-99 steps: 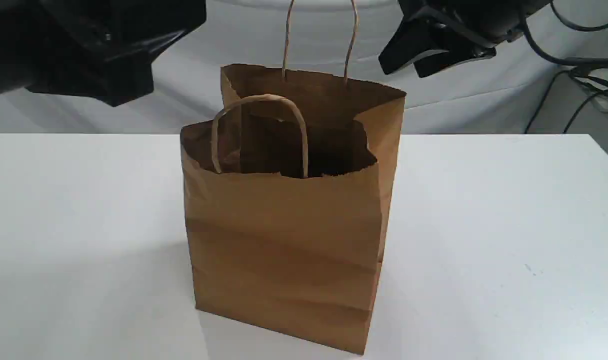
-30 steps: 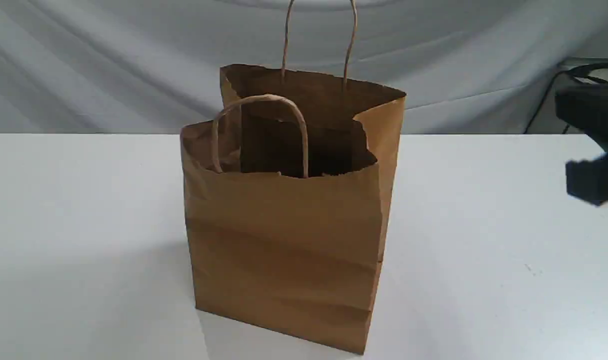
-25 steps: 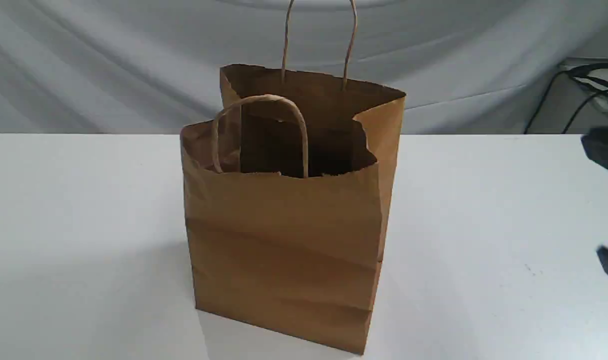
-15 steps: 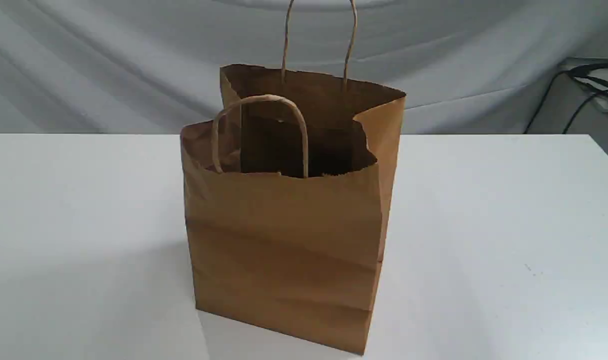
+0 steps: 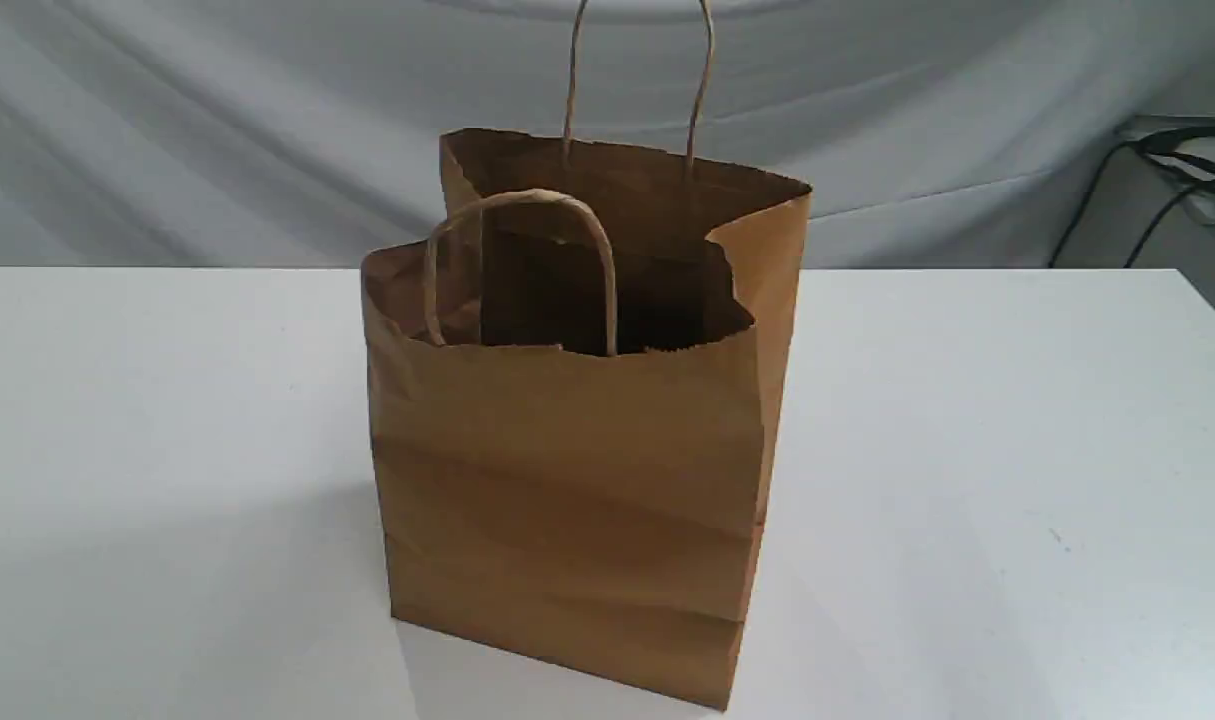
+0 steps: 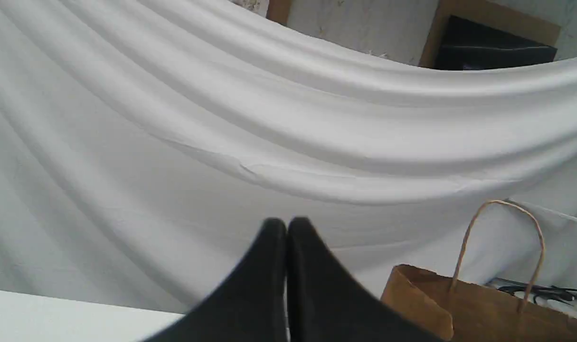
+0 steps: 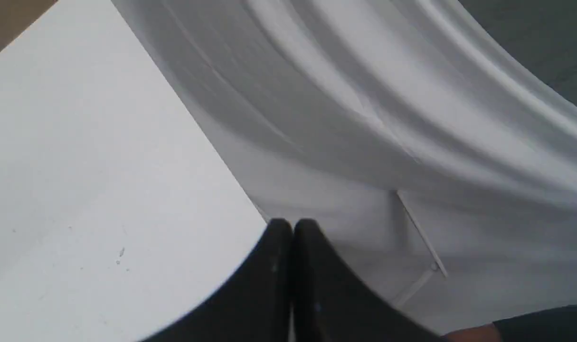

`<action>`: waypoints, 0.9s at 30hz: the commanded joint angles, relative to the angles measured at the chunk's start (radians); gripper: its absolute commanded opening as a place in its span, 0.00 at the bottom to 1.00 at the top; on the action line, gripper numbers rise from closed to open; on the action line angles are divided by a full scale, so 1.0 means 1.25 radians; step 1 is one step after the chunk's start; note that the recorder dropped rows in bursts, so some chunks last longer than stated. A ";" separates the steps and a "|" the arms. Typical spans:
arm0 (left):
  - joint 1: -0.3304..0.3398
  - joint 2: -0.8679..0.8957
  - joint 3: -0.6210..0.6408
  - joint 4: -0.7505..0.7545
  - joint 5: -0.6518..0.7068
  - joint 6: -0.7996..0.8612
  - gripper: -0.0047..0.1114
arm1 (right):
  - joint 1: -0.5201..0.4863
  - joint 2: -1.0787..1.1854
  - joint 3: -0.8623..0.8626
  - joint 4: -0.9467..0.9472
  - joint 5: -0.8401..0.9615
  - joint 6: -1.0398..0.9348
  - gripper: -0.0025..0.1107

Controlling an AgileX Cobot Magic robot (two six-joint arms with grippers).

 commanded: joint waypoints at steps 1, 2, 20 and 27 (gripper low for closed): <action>0.001 -0.002 0.005 0.001 0.005 -0.004 0.04 | -0.004 -0.019 0.007 -0.007 0.031 0.007 0.02; 0.001 -0.002 0.005 0.001 0.005 -0.004 0.04 | -0.004 -0.019 0.007 -0.009 0.041 0.007 0.02; 0.001 -0.002 0.005 0.001 0.005 -0.004 0.04 | -0.003 -0.019 0.007 -0.003 0.054 0.007 0.02; 0.001 -0.002 0.005 0.001 0.005 -0.004 0.04 | -0.003 -0.019 0.007 0.100 0.031 0.017 0.02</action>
